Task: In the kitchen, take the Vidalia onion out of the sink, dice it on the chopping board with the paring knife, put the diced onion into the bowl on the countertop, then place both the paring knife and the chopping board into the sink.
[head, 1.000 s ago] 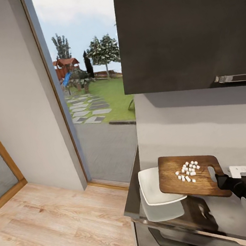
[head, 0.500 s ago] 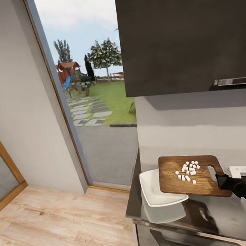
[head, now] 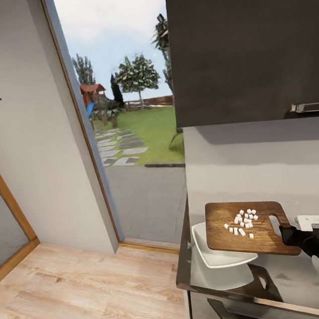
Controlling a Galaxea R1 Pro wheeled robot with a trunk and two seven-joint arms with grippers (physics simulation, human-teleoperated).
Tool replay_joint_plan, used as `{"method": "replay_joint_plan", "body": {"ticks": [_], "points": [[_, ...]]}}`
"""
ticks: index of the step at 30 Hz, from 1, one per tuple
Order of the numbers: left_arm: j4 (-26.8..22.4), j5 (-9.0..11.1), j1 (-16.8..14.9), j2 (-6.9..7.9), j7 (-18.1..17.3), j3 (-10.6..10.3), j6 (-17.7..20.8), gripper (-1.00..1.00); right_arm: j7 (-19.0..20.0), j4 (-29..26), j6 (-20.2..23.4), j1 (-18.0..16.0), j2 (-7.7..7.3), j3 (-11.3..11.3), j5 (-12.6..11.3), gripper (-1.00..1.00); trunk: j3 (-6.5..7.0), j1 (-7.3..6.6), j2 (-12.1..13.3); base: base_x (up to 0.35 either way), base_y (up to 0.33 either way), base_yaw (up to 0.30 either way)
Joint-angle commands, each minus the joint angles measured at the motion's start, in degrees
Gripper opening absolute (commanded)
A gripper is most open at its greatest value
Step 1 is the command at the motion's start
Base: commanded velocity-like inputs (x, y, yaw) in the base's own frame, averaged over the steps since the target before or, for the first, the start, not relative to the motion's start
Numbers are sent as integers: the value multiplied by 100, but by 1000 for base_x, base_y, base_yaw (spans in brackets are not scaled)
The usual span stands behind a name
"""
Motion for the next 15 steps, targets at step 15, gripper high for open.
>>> {"method": "replay_joint_plan", "body": {"ticks": [15], "points": [[-5,56,0,10,48,-48,-15,100,-35,-6,34,-1,23,21,-58,-100,2,2,-3,82,65,0]]}}
